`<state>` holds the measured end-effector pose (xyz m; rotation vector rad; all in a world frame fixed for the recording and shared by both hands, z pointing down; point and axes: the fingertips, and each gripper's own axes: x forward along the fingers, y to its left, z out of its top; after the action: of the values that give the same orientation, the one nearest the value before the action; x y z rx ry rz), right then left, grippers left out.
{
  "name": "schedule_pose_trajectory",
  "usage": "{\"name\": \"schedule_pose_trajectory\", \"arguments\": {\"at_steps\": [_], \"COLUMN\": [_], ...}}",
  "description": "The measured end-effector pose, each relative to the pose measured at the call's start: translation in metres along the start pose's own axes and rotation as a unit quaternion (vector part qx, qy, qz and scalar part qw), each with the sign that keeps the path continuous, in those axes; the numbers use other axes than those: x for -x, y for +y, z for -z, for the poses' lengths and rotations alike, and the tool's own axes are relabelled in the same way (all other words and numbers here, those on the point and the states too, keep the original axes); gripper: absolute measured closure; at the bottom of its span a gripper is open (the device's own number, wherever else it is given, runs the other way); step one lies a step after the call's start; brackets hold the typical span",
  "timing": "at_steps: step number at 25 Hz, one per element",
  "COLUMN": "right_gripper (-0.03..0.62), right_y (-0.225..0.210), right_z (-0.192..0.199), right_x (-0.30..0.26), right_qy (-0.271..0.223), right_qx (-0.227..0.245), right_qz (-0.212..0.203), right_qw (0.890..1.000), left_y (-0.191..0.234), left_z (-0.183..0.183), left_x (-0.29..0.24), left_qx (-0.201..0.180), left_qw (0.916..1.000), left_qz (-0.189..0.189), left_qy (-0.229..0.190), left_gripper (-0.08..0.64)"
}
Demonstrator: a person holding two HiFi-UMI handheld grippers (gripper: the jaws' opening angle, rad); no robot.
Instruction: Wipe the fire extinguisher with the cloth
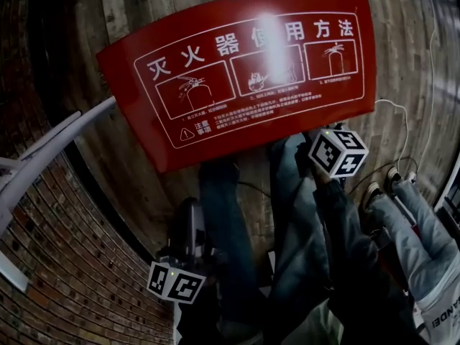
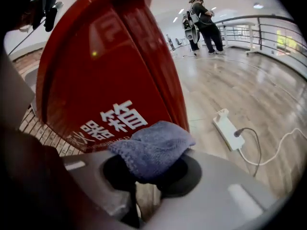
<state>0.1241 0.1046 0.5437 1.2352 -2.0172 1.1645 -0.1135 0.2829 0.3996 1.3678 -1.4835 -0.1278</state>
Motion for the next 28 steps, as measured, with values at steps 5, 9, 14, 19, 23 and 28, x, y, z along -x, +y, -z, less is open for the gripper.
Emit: {"name": "schedule_pose_trajectory", "arguments": {"at_steps": [5, 9, 14, 19, 23, 28], "right_gripper": [0.509, 0.509, 0.509, 0.509, 0.509, 0.509], "right_y": [0.018, 0.098, 0.181, 0.139, 0.058, 0.061], "right_z": [0.031, 0.060, 0.087, 0.086, 0.076, 0.079], "right_x": [-0.042, -0.064, -0.071, -0.074, -0.083, -0.085], "right_qy": [-0.012, 0.020, 0.058, 0.072, 0.073, 0.076], "right_qx": [-0.011, 0.002, 0.075, 0.141, 0.092, 0.067], "right_qz": [0.018, -0.070, -0.170, -0.130, -0.038, -0.037], "right_qw": [1.000, 0.997, 0.981, 0.979, 0.992, 0.994], "left_y": [0.009, 0.020, 0.046, 0.066, 0.070, 0.078], "left_z": [0.004, 0.004, 0.006, 0.005, 0.006, 0.014], "left_x": [0.001, -0.001, -0.020, -0.055, -0.079, -0.086], "left_qx": [-0.002, -0.010, -0.016, -0.006, -0.016, -0.009], "left_qw": [1.0000, 0.9998, 0.9992, 0.9994, 0.9989, 0.9989], "left_qz": [-0.005, -0.011, -0.030, -0.019, 0.001, 0.016], "left_qy": [0.008, 0.015, 0.021, 0.029, 0.043, 0.044], "left_gripper": [0.560, 0.560, 0.560, 0.560, 0.560, 0.560]}}
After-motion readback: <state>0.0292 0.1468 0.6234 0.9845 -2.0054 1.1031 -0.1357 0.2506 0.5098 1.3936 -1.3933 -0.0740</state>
